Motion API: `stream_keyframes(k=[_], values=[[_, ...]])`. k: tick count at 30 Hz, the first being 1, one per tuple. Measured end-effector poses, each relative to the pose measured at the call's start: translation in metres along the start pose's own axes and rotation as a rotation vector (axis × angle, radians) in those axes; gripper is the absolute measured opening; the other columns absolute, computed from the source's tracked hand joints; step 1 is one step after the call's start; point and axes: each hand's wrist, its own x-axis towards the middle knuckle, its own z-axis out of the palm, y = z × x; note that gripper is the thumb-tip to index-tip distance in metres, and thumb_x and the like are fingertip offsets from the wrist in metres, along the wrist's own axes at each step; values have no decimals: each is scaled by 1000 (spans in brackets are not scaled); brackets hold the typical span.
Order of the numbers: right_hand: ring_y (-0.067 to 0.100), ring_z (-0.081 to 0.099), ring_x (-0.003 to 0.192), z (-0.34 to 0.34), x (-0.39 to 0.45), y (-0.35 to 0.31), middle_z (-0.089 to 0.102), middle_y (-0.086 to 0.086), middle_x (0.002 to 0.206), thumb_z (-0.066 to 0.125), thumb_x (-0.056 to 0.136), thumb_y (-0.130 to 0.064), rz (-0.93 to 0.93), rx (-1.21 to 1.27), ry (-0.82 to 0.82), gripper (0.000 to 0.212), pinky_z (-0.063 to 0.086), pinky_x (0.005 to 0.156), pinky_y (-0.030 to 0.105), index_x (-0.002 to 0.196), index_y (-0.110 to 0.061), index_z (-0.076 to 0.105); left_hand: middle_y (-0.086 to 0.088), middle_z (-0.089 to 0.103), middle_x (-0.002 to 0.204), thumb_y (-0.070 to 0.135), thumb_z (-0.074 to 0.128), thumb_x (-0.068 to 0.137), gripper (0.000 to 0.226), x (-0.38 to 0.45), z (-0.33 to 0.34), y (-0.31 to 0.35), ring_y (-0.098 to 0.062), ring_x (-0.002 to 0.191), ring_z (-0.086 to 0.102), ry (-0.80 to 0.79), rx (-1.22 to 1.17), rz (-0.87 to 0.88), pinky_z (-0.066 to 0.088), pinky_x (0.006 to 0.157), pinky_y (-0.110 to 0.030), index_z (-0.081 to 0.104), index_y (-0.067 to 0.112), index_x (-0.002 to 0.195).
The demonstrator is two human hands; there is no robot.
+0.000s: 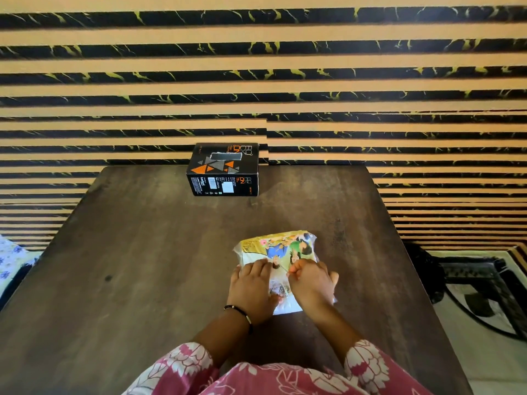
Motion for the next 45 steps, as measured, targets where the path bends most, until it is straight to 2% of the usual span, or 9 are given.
stream_keyframes(k=[7,10,12,29,32,35,37,40,45], values=[[17,56,98,-10,10,10,68,-5,95,59,81,-41,23,-35,-202,20,22,84,34,88,-24,69,-7,29,145,61,55,76,90,16,-20,8,-28,131,31,-36,118,141,26,106,-47,13,20,144],[14,58,98,-24,19,18,70,-10,93,62,79,-32,1,30,-297,9,22,86,33,78,-28,70,-2,4,158,65,59,72,99,36,-30,6,-24,144,4,-194,204,330,-2,115,-56,9,23,147],[13,58,98,-32,21,23,71,-11,89,63,79,-30,-3,45,-319,9,21,85,33,81,-26,71,0,1,158,65,62,70,102,45,-30,4,-20,145,0,-287,162,364,-11,113,-56,9,25,147],[18,55,97,-17,9,12,68,-3,91,49,84,-18,-119,-188,-93,18,25,87,34,85,-22,66,4,1,158,66,63,68,107,47,-18,12,-20,145,4,-331,156,276,-8,112,-57,2,27,147],[17,54,97,-18,6,17,67,-5,91,48,84,-18,-157,-163,-88,19,22,82,33,85,-23,66,3,4,158,67,61,68,103,45,-21,15,-24,144,10,-365,179,259,-1,113,-61,7,27,147],[16,48,100,-26,7,29,64,-9,98,51,85,-18,-225,-134,-145,16,22,81,35,85,-28,64,-4,32,148,52,57,79,67,54,-38,19,-30,129,39,-323,97,253,32,107,-50,35,23,136],[17,45,102,-31,9,34,64,-10,101,53,85,-19,-248,-138,-181,15,21,81,36,85,-29,64,-8,40,141,36,53,85,53,65,-47,20,-32,123,44,-209,9,263,39,101,-45,38,22,134],[17,45,105,-33,13,34,65,-9,101,58,84,-28,-243,-158,-200,9,23,90,39,84,-29,67,-7,25,151,29,50,88,64,82,-43,20,-31,138,24,-116,-18,253,20,113,-51,20,26,144],[18,43,106,-21,12,26,66,-5,95,60,80,-42,-122,-129,-148,19,27,92,40,75,-24,65,-5,11,156,42,60,81,84,98,-24,28,-28,144,7,-172,-95,128,2,116,-53,9,27,146]])
